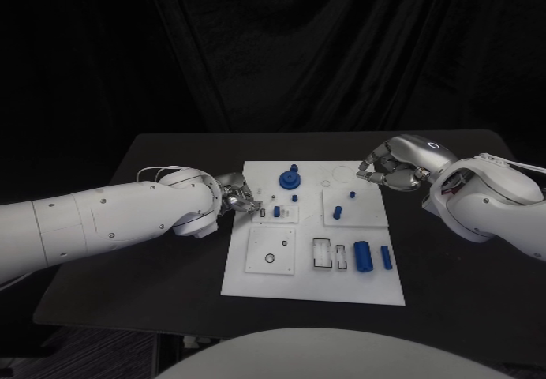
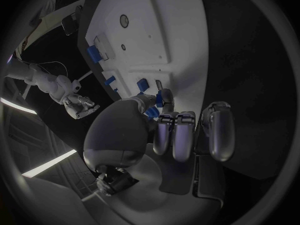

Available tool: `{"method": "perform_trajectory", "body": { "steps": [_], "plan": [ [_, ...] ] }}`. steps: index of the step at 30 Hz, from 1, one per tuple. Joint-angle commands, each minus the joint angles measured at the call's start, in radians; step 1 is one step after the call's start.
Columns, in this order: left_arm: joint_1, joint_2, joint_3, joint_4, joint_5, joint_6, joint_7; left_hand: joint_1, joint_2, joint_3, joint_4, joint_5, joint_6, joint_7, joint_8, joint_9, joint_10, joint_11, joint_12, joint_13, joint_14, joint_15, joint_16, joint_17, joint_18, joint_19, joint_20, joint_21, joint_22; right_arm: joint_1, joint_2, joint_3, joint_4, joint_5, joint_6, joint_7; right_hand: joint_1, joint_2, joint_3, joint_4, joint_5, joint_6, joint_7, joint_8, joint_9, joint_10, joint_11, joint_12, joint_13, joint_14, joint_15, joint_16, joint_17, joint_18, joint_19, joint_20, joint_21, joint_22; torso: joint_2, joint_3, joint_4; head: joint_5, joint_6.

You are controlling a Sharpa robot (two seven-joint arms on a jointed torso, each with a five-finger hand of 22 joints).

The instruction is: Assemble the parts on the task board

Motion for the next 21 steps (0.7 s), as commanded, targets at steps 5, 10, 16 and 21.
{"method": "perform_trajectory", "body": {
  "steps": [5,10,16,21],
  "plan": [
    [-0.017,0.012,0.001,-0.004,-0.047,-0.021,-0.008,-0.029,0.004,-0.019,0.002,-0.009,-0.007,0.002,0.005,0.025,0.100,0.000,0.000,0.263,0.106,-0.004,0.006,0.263,0.005,0.001,-0.002,0.000,0.179,-0.003,-0.002,0.001,0.002,0.005,0.004,-0.017,0.014,0.000,0.007,-0.001,0.016,0.009,0.002,-0.003,-0.002,0.068,0.001,-0.004,0.219,0.087,0.002,-0.005,0.188,-0.001,0.024,0.003,-0.006,0.203,0.000,0.0000,-0.0007,-0.001,0.000],
    [-0.023,0.019,0.001,-0.007,-0.051,-0.022,-0.007,-0.033,0.006,-0.023,0.002,-0.012,-0.008,0.003,0.004,0.024,0.100,0.000,0.000,0.263,0.106,-0.004,0.006,0.263,0.005,0.001,-0.002,-0.001,0.179,-0.003,0.000,0.001,0.001,0.008,0.005,-0.016,0.019,-0.001,0.010,-0.002,0.026,0.010,0.002,-0.003,-0.002,0.068,0.001,-0.004,0.220,0.087,0.002,-0.005,0.188,-0.001,0.024,0.002,-0.007,0.203,-0.001,0.0001,-0.0018,0.002,0.000],
    [-0.027,0.021,0.001,-0.007,-0.052,-0.023,-0.006,-0.035,0.007,-0.024,0.002,-0.013,-0.009,0.003,0.003,0.024,0.100,0.000,0.000,0.263,0.106,-0.004,0.006,0.263,0.005,0.002,-0.002,0.000,0.180,-0.003,0.000,0.001,0.001,0.009,0.004,-0.016,0.022,-0.001,0.012,-0.001,0.034,0.010,0.002,-0.004,-0.003,0.068,0.001,-0.004,0.220,0.087,0.001,-0.005,0.188,-0.001,0.024,0.002,-0.007,0.203,0.001,-0.0002,-0.0013,0.000,0.000],
    [-0.028,0.022,0.001,-0.005,-0.052,-0.021,-0.009,-0.037,0.007,-0.028,0.001,-0.019,-0.009,0.002,0.003,0.024,0.100,0.000,0.000,0.263,0.106,-0.004,0.006,0.263,0.004,0.004,-0.002,0.003,0.181,-0.003,0.000,0.001,0.000,0.009,0.005,-0.017,0.024,-0.001,0.013,-0.002,0.039,0.010,0.002,-0.004,-0.003,0.068,0.000,-0.004,0.220,0.087,0.001,-0.005,0.188,-0.001,0.024,0.002,-0.007,0.203,0.002,-0.0009,0.0004,-0.002,0.000]
  ]
}}
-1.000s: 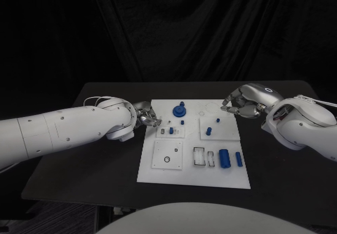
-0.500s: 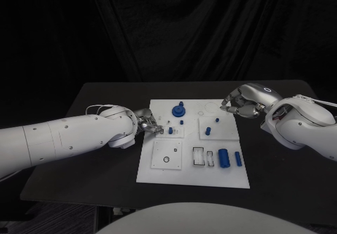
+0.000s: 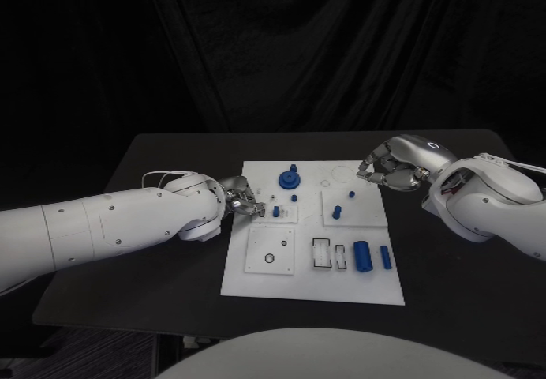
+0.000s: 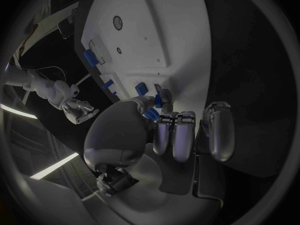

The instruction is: Assemble the parts on the task board

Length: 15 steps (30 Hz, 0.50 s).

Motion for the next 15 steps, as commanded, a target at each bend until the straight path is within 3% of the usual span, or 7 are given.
{"method": "perform_trajectory", "body": {
  "steps": [1,15],
  "plan": [
    [-0.007,0.003,-0.003,0.003,-0.003,0.005,-0.003,-0.010,0.001,-0.006,-0.001,-0.005,-0.007,0.000,-0.003,0.024,0.100,0.000,0.000,0.263,0.106,-0.004,0.006,0.263,0.004,0.004,-0.002,0.003,0.181,-0.003,0.000,0.001,0.000,0.002,0.004,-0.016,0.009,0.003,0.006,0.000,0.006,0.006,-0.002,-0.004,-0.002,0.068,0.000,-0.004,0.220,0.087,0.001,-0.005,0.188,-0.001,0.024,0.002,-0.003,0.202,0.001,-0.0004,0.0015,-0.001,0.000],
    [-0.008,0.005,-0.003,0.000,-0.003,0.061,-0.029,-0.022,0.001,-0.033,-0.002,-0.048,-0.009,0.000,-0.008,0.023,0.100,0.001,0.000,0.263,0.106,-0.004,0.006,0.263,0.005,0.003,-0.002,-0.002,0.182,-0.005,0.002,0.001,-0.002,0.002,0.007,-0.021,0.024,0.000,0.016,-0.003,0.036,0.011,-0.003,-0.004,-0.003,0.068,-0.001,-0.004,0.220,0.087,0.000,-0.005,0.187,-0.001,0.024,0.001,-0.004,0.202,0.000,-0.0002,0.0005,0.004,0.000]
  ]
}}
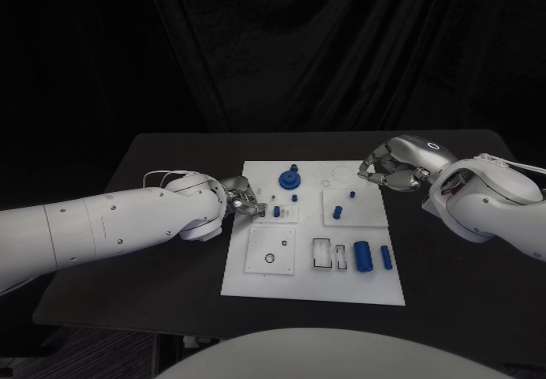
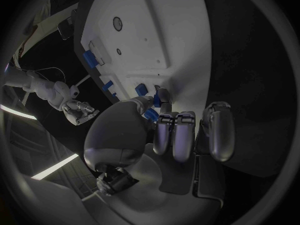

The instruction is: Assemble the parts on the task board

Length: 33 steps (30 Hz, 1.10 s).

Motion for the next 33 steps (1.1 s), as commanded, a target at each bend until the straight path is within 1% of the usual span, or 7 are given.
{"method": "perform_trajectory", "body": {
  "steps": [1,3,4,6,8,11,33],
  "plan": [
    [-0.008,0.001,-0.005,0.001,0.003,0.052,-0.022,-0.015,0.004,-0.016,0.001,-0.021,-0.009,0.000,-0.007,0.023,0.100,0.001,0.000,0.263,0.106,-0.004,0.006,0.263,0.005,0.003,-0.002,-0.002,0.182,-0.003,0.000,0.001,-0.001,0.000,0.006,-0.020,0.013,-0.002,0.008,-0.001,0.006,0.006,0.002,-0.004,-0.001,0.068,-0.001,-0.005,0.219,0.087,0.000,-0.005,0.187,-0.001,0.024,0.000,-0.004,0.203,0.000,0.0002,-0.0006,0.002,0.000],
    [-0.008,0.001,-0.005,0.001,0.003,0.057,-0.024,-0.024,0.006,-0.030,0.002,-0.060,-0.010,0.002,-0.011,0.022,0.100,0.001,0.000,0.263,0.106,-0.003,0.006,0.263,0.005,0.003,-0.001,-0.004,0.182,-0.003,0.000,0.001,-0.001,0.000,0.006,-0.020,0.013,-0.002,0.009,-0.001,0.008,0.005,0.002,-0.004,-0.001,0.067,-0.001,-0.005,0.219,0.087,0.000,-0.005,0.187,-0.001,0.024,0.000,-0.004,0.203,-0.001,0.0004,-0.0005,0.002,0.000],
    [-0.008,0.001,-0.005,0.001,0.003,0.059,-0.025,-0.032,0.010,-0.042,0.003,-0.095,-0.008,0.002,-0.014,0.021,0.100,0.002,0.000,0.263,0.106,-0.002,0.006,0.263,0.005,0.003,0.000,-0.005,0.182,-0.003,0.000,0.001,-0.001,0.000,0.007,-0.020,0.013,-0.002,0.009,-0.001,0.008,0.005,0.002,-0.004,-0.001,0.067,-0.001,-0.005,0.219,0.087,0.000,-0.005,0.187,-0.001,0.024,0.000,-0.004,0.203,-0.001,0.0005,-0.0001,0.001,0.000],
    [-0.008,0.001,-0.005,0.000,0.003,0.062,-0.026,-0.041,0.013,-0.054,0.004,-0.128,-0.007,0.003,-0.017,0.021,0.100,0.003,0.000,0.263,0.106,-0.002,0.006,0.263,0.005,0.004,0.000,-0.006,0.183,-0.004,0.001,0.001,-0.002,0.000,0.007,-0.020,0.015,-0.004,0.010,-0.001,0.014,0.005,0.003,-0.005,-0.002,0.068,-0.001,-0.004,0.220,0.087,0.000,-0.005,0.188,-0.001,0.024,0.000,-0.004,0.203,-0.001,0.0005,0.0000,0.000,0.000],
    [-0.008,0.001,-0.005,0.000,0.003,0.065,-0.026,-0.077,0.019,-0.092,0.006,-0.182,-0.003,0.006,-0.025,0.020,0.100,0.006,0.000,0.263,0.106,0.000,0.006,0.263,0.006,0.003,0.002,-0.009,0.184,-0.004,0.001,0.001,-0.002,0.000,0.008,-0.020,0.015,-0.005,0.010,0.000,0.016,0.005,0.003,-0.005,-0.002,0.068,-0.001,-0.004,0.220,0.087,0.000,-0.005,0.187,-0.001,0.024,0.000,-0.005,0.202,0.000,0.0002,-0.0004,0.000,0.000],
    [-0.009,0.001,-0.005,-0.001,0.003,0.067,-0.026,-0.098,0.026,-0.116,0.006,-0.207,-0.002,0.008,-0.031,0.020,0.100,0.007,0.000,0.263,0.106,0.001,0.006,0.263,0.006,0.003,0.003,-0.011,0.184,-0.004,0.001,0.001,-0.002,0.000,0.009,-0.021,0.016,-0.007,0.010,0.000,0.021,0.005,0.003,-0.005,-0.002,0.067,0.000,-0.005,0.219,0.087,0.000,-0.005,0.188,-0.001,0.024,0.000,-0.004,0.203,0.000,0.0000,0.0007,-0.001,0.000],
    [-0.012,-0.002,-0.005,-0.004,0.003,0.071,-0.005,-0.129,0.039,-0.161,0.007,-0.239,-0.004,0.009,-0.043,0.020,0.100,0.009,0.000,0.263,0.106,0.003,0.006,0.263,0.008,0.000,0.005,-0.020,0.184,-0.005,-0.001,0.001,-0.002,0.000,0.018,-0.030,0.025,-0.011,0.017,-0.003,0.044,0.005,0.003,-0.006,-0.004,0.067,-0.001,-0.005,0.219,0.087,0.000,-0.005,0.187,-0.001,0.024,0.000,-0.005,0.202,0.000,0.0003,0.0006,-0.002,0.000]
  ]
}}
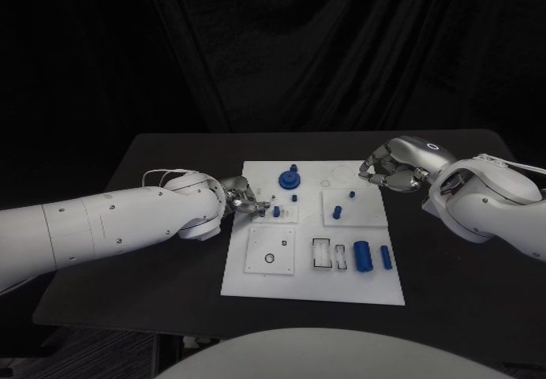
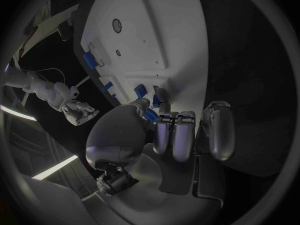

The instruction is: Assemble the parts on the task board

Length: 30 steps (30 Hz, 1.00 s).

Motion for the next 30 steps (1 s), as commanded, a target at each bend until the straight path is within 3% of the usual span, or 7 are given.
{"method": "perform_trajectory", "body": {
  "steps": [1,6,10,16,19,23,30],
  "plan": [
    [-0.012,-0.001,-0.009,0.000,0.008,0.047,-0.002,-0.014,0.001,-0.008,0.001,-0.008,0.000,0.006,-0.007,0.019,0.103,0.006,0.000,0.263,0.106,0.004,0.006,0.263,0.008,0.000,0.005,-0.007,0.183,-0.003,-0.001,0.001,0.001,-0.001,0.009,-0.022,0.009,-0.001,0.003,0.000,0.005,0.005,0.003,-0.006,-0.002,0.067,-0.001,-0.005,0.219,0.087,0.000,-0.006,0.187,-0.001,0.024,0.000,-0.005,0.203,0.000,0.0000,0.0004,-0.001,0.000],
    [-0.012,-0.002,-0.009,-0.003,0.008,0.045,0.015,-0.058,0.026,-0.049,0.003,-0.010,0.005,0.006,-0.013,0.019,0.103,0.007,0.000,0.263,0.106,0.005,0.006,0.263,0.008,-0.001,0.007,-0.011,0.184,-0.003,-0.001,0.001,0.001,-0.001,0.012,-0.024,0.009,-0.001,0.003,0.000,0.005,0.005,0.003,-0.006,-0.002,0.067,-0.001,-0.005,0.219,0.087,0.000,-0.006,0.187,-0.001,0.024,0.000,-0.005,0.203,0.000,0.0003,0.0001,0.000,0.000],
    [-0.013,-0.001,-0.009,-0.006,0.008,0.044,0.026,-0.123,0.073,-0.093,0.004,0.015,0.010,0.007,-0.018,0.020,0.103,0.008,0.000,0.263,0.106,0.006,0.006,0.263,0.009,-0.003,0.008,-0.016,0.185,-0.003,-0.001,0.001,0.000,-0.001,0.013,-0.025,0.010,-0.001,0.004,0.000,0.008,0.005,0.003,-0.006,-0.002,0.067,-0.001,-0.005,0.219,0.087,0.000,-0.005,0.187,-0.001,0.024,0.000,-0.005,0.203,0.000,0.0000,-0.0002,0.001,0.000],
    [-0.013,0.000,-0.009,-0.012,0.008,0.048,0.031,-0.139,0.086,-0.114,0.003,0.026,0.011,0.007,-0.021,0.020,0.103,0.009,0.000,0.263,0.106,0.007,0.006,0.263,0.010,-0.006,0.008,-0.021,0.185,-0.003,-0.001,0.001,0.000,-0.001,0.014,-0.026,0.011,-0.001,0.005,-0.001,0.009,0.005,0.003,-0.006,-0.002,0.067,-0.001,-0.005,0.219,0.087,0.000,-0.006,0.186,-0.001,0.024,0.000,-0.006,0.203,0.000,0.0000,-0.0001,0.001,0.000],
    [-0.013,0.001,-0.009,-0.015,0.008,0.054,0.030,-0.133,0.107,-0.131,0.003,0.115,0.011,0.007,-0.026,0.020,0.103,0.009,0.000,0.263,0.106,0.007,0.006,0.263,0.010,-0.006,0.009,-0.023,0.187,-0.003,0.000,0.001,0.000,-0.001,0.015,-0.026,0.011,-0.001,0.005,-0.001,0.009,0.005,0.003,-0.006,-0.002,0.067,-0.001,-0.005,0.219,0.087,0.000,-0.006,0.186,-0.001,0.024,0.000,-0.006,0.203,-0.001,0.0001,-0.0003,0.000,0.000],
    [-0.013,0.001,-0.009,-0.018,0.008,0.059,0.030,-0.120,0.121,-0.138,0.002,0.185,0.010,0.006,-0.030,0.021,0.103,0.008,0.000,0.263,0.106,0.007,0.006,0.263,0.010,-0.005,0.009,-0.024,0.188,-0.003,0.000,0.001,0.000,-0.001,0.016,-0.028,0.014,-0.002,0.007,-0.001,0.013,0.004,0.004,-0.008,-0.002,0.067,0.000,-0.005,0.219,0.086,0.000,-0.006,0.186,-0.001,0.024,0.000,-0.006,0.202,-0.001,0.0000,-0.0009,0.000,0.000],
    [-0.014,0.002,-0.009,-0.020,0.008,0.065,0.030,-0.099,0.126,-0.136,0.001,0.247,0.008,0.006,-0.034,0.021,0.103,0.008,0.000,0.263,0.106,0.006,0.006,0.263,0.010,-0.006,0.009,-0.027,0.189,-0.003,0.000,0.001,0.000,-0.001,0.019,-0.030,0.014,-0.002,0.007,-0.002,0.014,0.004,0.004,-0.008,-0.003,0.067,0.000,-0.005,0.219,0.087,0.000,-0.005,0.187,-0.001,0.024,0.000,-0.005,0.203,-0.001,0.0002,-0.0010,0.001,0.000]
  ]
}}
